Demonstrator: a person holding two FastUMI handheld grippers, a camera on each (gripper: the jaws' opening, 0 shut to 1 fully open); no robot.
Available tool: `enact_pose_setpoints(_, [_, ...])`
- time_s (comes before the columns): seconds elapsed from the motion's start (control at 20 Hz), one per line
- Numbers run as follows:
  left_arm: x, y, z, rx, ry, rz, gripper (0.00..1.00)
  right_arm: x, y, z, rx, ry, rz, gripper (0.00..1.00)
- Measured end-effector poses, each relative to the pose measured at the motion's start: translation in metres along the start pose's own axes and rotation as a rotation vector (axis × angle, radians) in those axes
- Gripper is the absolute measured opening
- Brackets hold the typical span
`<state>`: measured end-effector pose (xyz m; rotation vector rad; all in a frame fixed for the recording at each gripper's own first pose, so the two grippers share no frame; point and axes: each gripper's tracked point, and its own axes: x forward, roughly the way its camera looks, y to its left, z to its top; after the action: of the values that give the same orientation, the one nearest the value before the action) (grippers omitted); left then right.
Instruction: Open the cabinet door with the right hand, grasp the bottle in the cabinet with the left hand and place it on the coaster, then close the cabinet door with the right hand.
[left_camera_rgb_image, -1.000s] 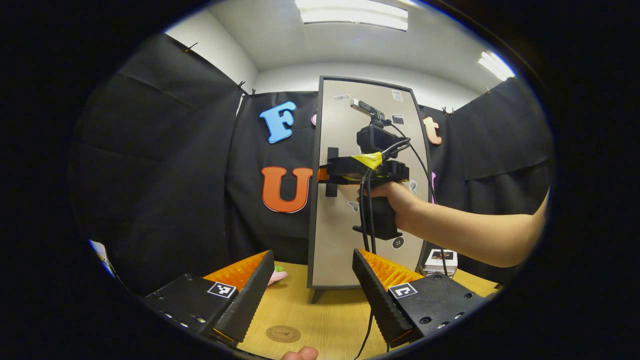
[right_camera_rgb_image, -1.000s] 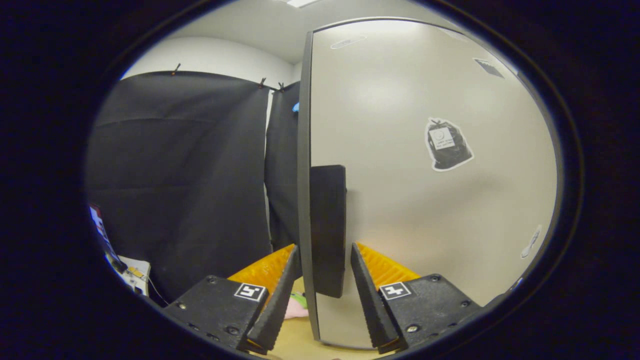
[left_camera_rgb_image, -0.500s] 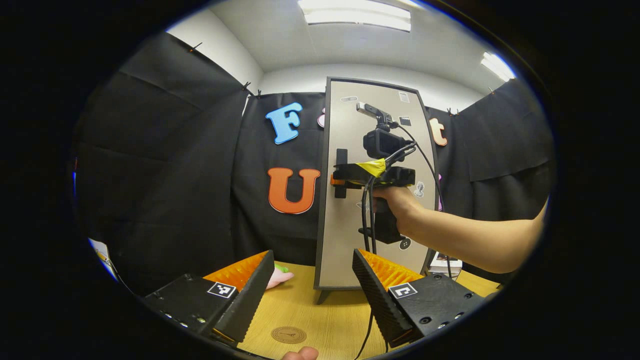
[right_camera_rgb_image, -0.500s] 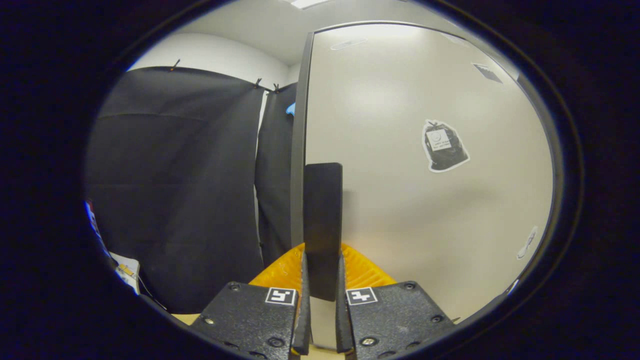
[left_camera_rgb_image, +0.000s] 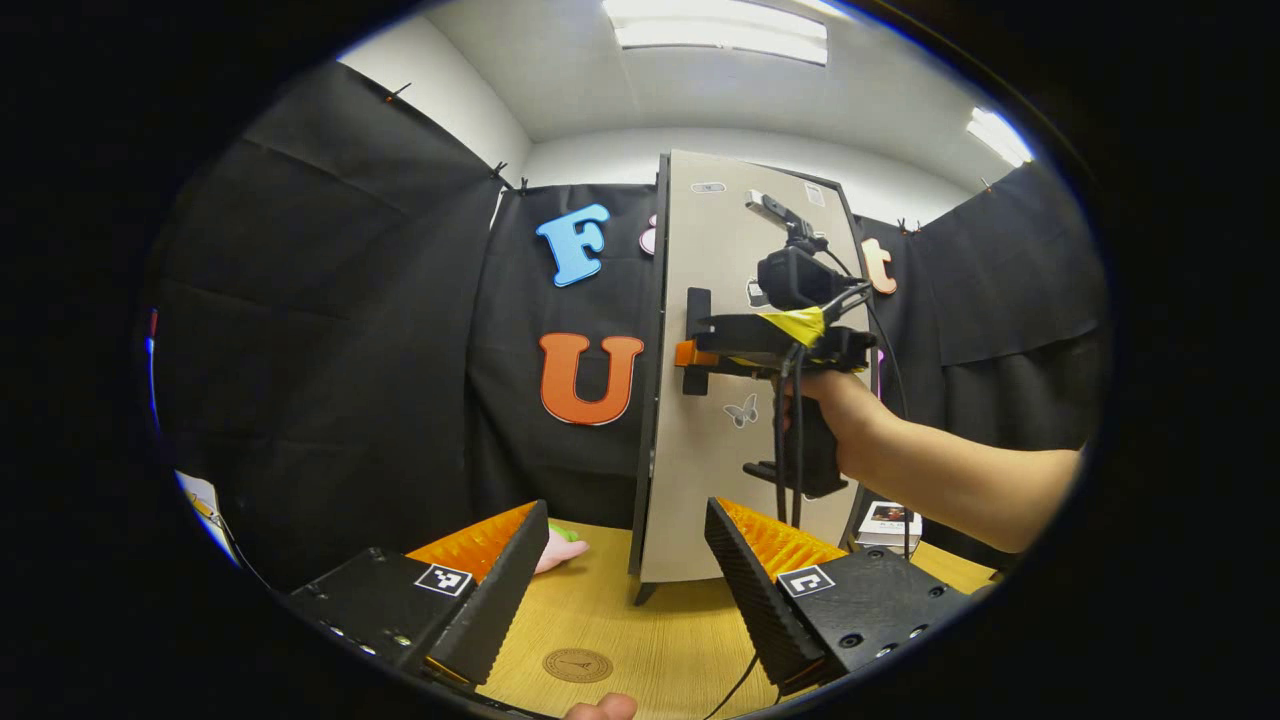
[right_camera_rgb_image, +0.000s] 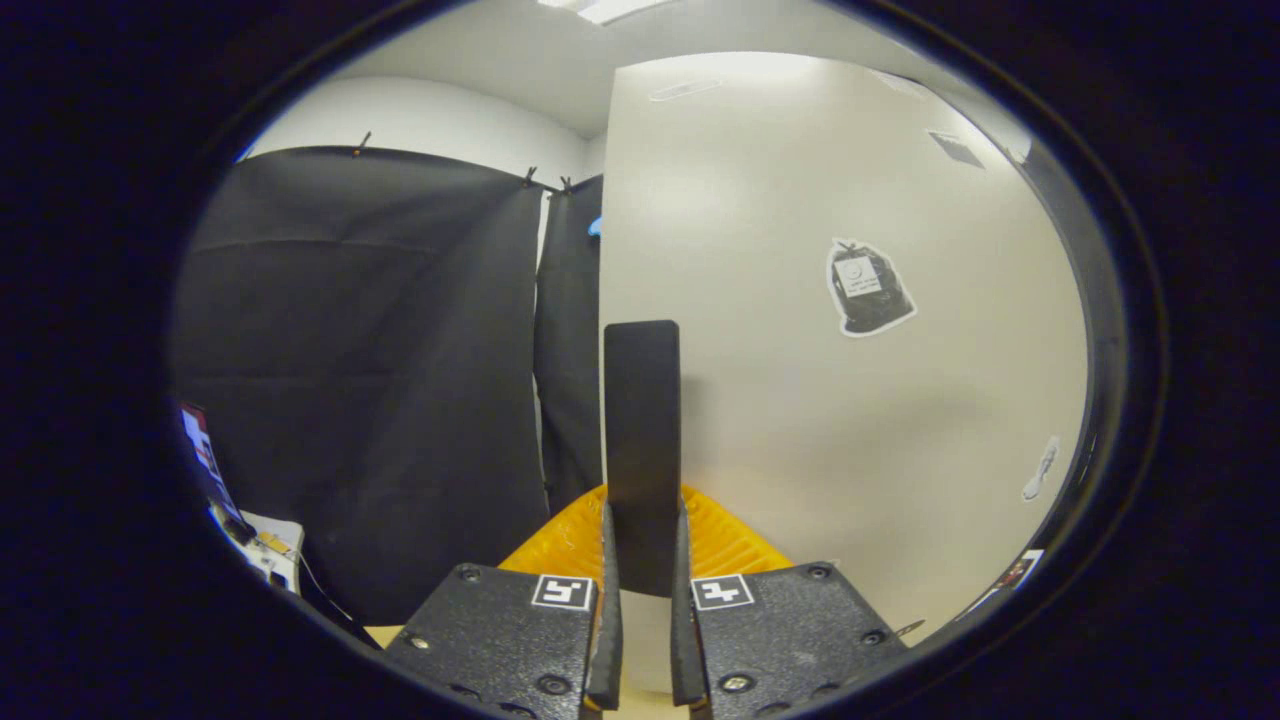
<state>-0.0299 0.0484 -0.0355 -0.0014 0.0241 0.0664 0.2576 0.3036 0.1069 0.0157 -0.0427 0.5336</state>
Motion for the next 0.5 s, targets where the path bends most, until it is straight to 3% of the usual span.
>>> enact_pose_setpoints(0.5, [-0.013,-0.005,0.005,0.005,-0.006,-0.015,0.95,-0.001,-0.008,0.003,0.025,-0.006,0.059,0.23])
